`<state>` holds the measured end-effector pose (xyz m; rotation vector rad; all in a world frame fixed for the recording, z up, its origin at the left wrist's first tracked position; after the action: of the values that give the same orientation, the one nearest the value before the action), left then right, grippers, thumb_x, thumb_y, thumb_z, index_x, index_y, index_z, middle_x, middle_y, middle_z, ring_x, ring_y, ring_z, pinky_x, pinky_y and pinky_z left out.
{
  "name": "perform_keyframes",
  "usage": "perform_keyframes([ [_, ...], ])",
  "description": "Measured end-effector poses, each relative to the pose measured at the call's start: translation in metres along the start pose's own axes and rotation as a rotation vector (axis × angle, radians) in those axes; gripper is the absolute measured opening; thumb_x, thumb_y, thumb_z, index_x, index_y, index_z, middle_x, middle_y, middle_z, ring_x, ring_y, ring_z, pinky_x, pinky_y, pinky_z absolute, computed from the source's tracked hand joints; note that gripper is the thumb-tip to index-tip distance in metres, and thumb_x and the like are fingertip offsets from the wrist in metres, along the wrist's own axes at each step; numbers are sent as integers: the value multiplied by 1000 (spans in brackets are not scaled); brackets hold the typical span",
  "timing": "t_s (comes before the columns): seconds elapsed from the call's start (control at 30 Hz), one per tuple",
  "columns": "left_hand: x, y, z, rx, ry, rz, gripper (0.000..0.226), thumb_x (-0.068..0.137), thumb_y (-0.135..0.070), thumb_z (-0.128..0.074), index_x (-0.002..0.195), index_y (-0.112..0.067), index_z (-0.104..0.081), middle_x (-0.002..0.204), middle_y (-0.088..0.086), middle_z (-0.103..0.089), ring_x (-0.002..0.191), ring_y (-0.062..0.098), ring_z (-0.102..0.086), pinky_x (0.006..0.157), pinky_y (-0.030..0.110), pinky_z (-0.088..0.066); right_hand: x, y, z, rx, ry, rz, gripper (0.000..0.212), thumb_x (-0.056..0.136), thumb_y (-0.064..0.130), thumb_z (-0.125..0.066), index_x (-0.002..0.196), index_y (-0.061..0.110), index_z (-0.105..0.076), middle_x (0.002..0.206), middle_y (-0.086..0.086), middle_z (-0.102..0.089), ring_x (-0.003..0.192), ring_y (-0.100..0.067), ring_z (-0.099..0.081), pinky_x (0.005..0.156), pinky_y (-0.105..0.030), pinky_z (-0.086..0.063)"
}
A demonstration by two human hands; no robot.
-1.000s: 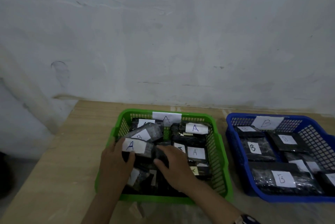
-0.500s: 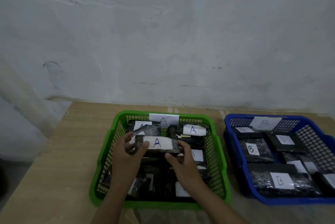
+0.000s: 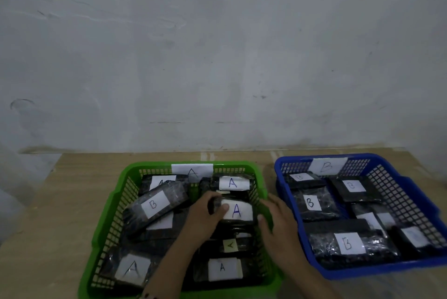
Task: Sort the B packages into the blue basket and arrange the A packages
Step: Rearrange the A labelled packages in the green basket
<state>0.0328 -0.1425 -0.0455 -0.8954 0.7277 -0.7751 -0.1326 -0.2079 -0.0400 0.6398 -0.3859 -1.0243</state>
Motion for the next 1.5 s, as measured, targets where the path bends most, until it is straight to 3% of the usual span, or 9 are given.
perform_keyframes([
  [0.17,6,1,-11,259,-190,-36,43,86,-34,-58,123,-18,-45,121,7,-51,111,22,-46,87,29,-39,-3,-4,-7,-24,80,14,35,93,30,-45,128,29,-43,154,7,-9,141,-15,-12,113,-35,-13],
  [0.3,-2,4,-14,200,-275,-70,28,88,-29,-55,113,-17,-53,100,3,-40,91,20,-48,74,26,-36,-5,-5,-9,-24,94,10,33,93,32,-44,126,32,-42,154,9,-5,141,-13,-11,114,-38,-14],
  [0.47,-4,9,-13,68,-365,-24,20,90,-20,-52,109,-14,-55,98,3,-40,85,19,-46,74,24,-33,-6,-7,-11,-20,136,-29,37,93,33,-43,130,30,-38,151,6,-18,137,-14,-19,112,-35,-16],
  [0.6,-1,6,-15,122,-242,-36,27,88,-22,-55,114,-13,-53,105,7,-44,96,23,-50,78,24,-36,-6,-6,-11,-14,131,-44,37,94,30,-42,130,29,-39,150,5,-22,137,-15,-22,114,-39,-22],
  [0.77,1,14,-6,296,73,-44,71,73,-27,-73,132,-21,-36,129,4,-39,121,21,-39,100,28,-34,-5,-3,-8,-3,131,-63,35,96,28,-36,130,26,-39,147,1,-29,133,-18,-28,111,-39,-25],
  [1.0,-18,11,18,164,-24,-124,65,75,-22,-72,130,-23,-39,131,2,-40,119,17,-40,94,22,-30,-11,3,-6,178,109,-78,48,96,33,-33,142,27,-20,151,7,-23,137,-10,-21,115,-39,-16],
  [1.13,-38,20,18,311,170,-50,71,80,-31,-66,139,-30,-26,148,3,-25,135,19,-25,111,31,-26,-14,7,-6,268,72,-68,51,96,32,-35,143,26,-17,151,5,-25,130,-4,-21,113,-33,-19],
  [1.23,-46,24,13,411,235,7,71,83,-35,-61,141,-34,-19,152,7,-20,140,22,-17,113,34,-21,-15,7,-7,281,71,-80,52,95,35,-34,143,27,-16,151,4,-24,132,-6,-22,114,-34,-19],
  [1.5,-29,15,8,491,146,-11,67,85,-24,-60,141,-26,-22,146,9,-26,134,23,-29,108,29,-30,-16,5,-6,240,102,-103,53,94,42,-32,142,30,-14,153,6,-21,139,-14,-20,116,-40,-17],
])
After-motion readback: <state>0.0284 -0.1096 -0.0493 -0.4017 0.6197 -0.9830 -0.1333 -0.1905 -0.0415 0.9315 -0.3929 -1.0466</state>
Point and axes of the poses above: each hand's wrist, its own x-axis towards the middle knuckle, its own z-axis out of the back of the hand, y = z × x, the point moved 2 cm from there along x, towards the middle knuckle
